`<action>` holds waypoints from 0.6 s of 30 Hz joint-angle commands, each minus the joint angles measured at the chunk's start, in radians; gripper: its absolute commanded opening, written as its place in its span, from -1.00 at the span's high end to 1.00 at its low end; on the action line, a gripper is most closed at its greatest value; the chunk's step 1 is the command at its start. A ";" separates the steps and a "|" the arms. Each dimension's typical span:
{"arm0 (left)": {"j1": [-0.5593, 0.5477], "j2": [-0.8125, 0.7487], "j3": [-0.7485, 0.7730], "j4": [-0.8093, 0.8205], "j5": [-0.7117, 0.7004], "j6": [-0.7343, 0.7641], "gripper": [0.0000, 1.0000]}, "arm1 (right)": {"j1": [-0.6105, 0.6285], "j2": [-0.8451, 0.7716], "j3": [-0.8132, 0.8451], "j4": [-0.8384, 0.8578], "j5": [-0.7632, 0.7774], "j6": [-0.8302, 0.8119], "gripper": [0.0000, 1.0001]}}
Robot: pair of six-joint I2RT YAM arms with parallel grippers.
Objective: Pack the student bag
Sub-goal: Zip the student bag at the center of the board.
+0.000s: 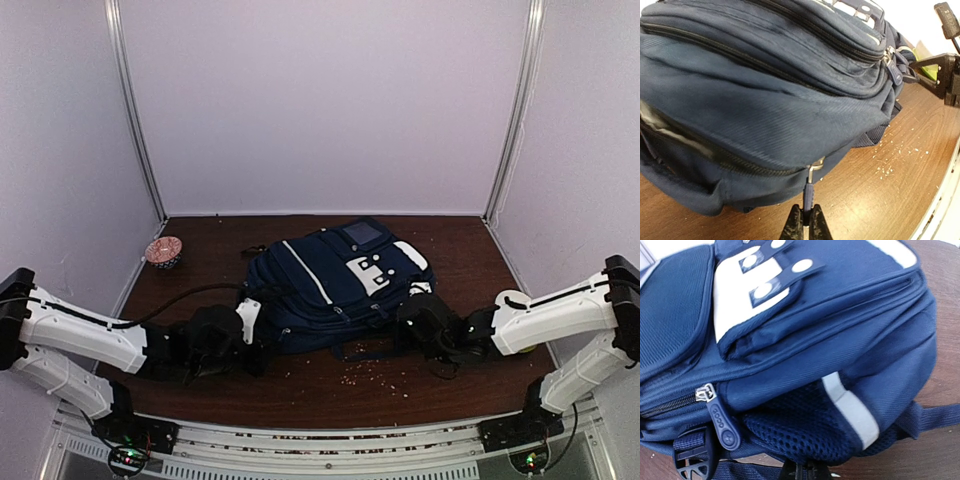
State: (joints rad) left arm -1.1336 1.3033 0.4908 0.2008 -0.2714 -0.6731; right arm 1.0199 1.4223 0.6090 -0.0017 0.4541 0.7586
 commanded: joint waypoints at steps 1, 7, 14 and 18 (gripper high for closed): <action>0.014 -0.056 -0.016 -0.061 -0.042 0.017 1.00 | -0.059 -0.113 -0.060 -0.064 0.105 -0.004 1.00; 0.014 -0.138 -0.040 -0.133 -0.068 -0.016 1.00 | -0.120 -0.193 -0.081 -0.094 0.104 -0.004 1.00; 0.014 -0.240 -0.067 -0.241 -0.163 -0.080 1.00 | -0.165 -0.207 -0.098 -0.100 0.109 0.036 1.00; 0.014 -0.230 -0.080 -0.228 -0.176 -0.086 1.00 | -0.204 -0.199 -0.106 -0.095 0.098 0.074 1.00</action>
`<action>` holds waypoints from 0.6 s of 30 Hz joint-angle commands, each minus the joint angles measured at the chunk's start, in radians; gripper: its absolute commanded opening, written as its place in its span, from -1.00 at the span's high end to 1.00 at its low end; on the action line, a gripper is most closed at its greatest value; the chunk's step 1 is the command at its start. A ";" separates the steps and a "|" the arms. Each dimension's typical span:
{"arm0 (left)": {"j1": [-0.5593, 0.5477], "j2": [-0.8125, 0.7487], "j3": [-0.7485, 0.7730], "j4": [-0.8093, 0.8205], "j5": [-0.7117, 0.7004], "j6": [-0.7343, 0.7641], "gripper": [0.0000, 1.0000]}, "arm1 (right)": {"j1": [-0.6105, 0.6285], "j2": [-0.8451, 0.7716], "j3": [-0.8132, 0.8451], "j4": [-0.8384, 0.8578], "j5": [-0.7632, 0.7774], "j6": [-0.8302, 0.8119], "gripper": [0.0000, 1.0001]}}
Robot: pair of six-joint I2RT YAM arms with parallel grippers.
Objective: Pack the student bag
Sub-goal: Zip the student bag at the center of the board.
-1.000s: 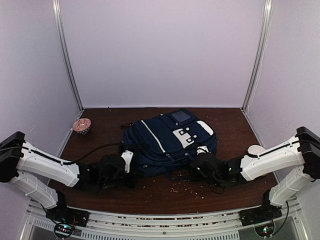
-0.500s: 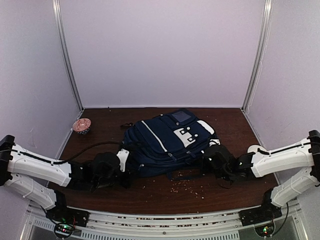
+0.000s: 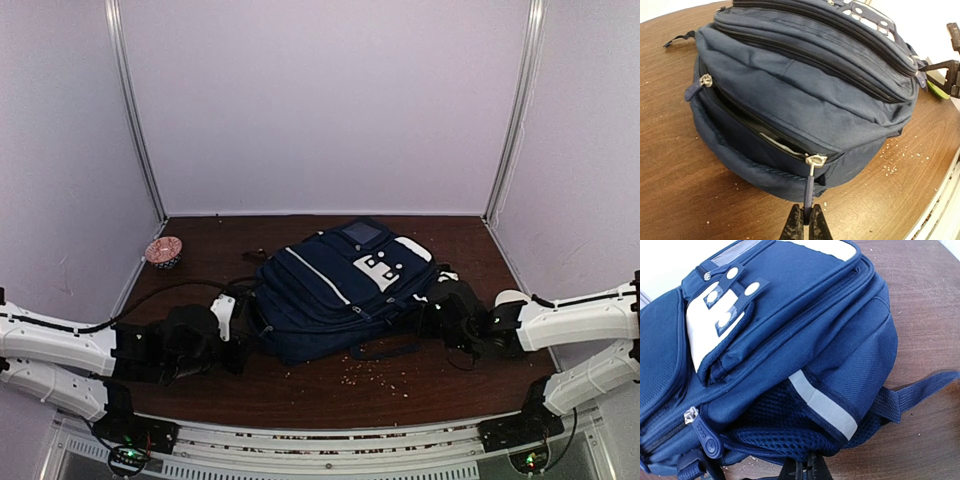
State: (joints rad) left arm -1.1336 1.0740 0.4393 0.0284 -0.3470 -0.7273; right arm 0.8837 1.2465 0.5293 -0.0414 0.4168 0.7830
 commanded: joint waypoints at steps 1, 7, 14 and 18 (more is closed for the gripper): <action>0.014 0.009 -0.026 -0.044 -0.092 -0.028 1.00 | -0.073 -0.019 -0.025 -0.052 0.128 0.052 1.00; 0.014 0.047 -0.025 0.035 -0.046 0.003 1.00 | -0.072 -0.063 -0.018 0.003 0.005 -0.037 0.69; 0.014 0.062 -0.028 0.062 -0.018 0.037 1.00 | -0.043 -0.200 0.032 -0.113 -0.135 -0.117 -0.19; 0.014 0.080 -0.031 0.088 -0.005 0.039 1.00 | -0.006 -0.254 0.081 -0.161 -0.182 -0.157 -0.24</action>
State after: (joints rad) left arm -1.1316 1.1339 0.4282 0.0746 -0.3511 -0.7071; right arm 0.8467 1.0405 0.5514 -0.1387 0.2867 0.6811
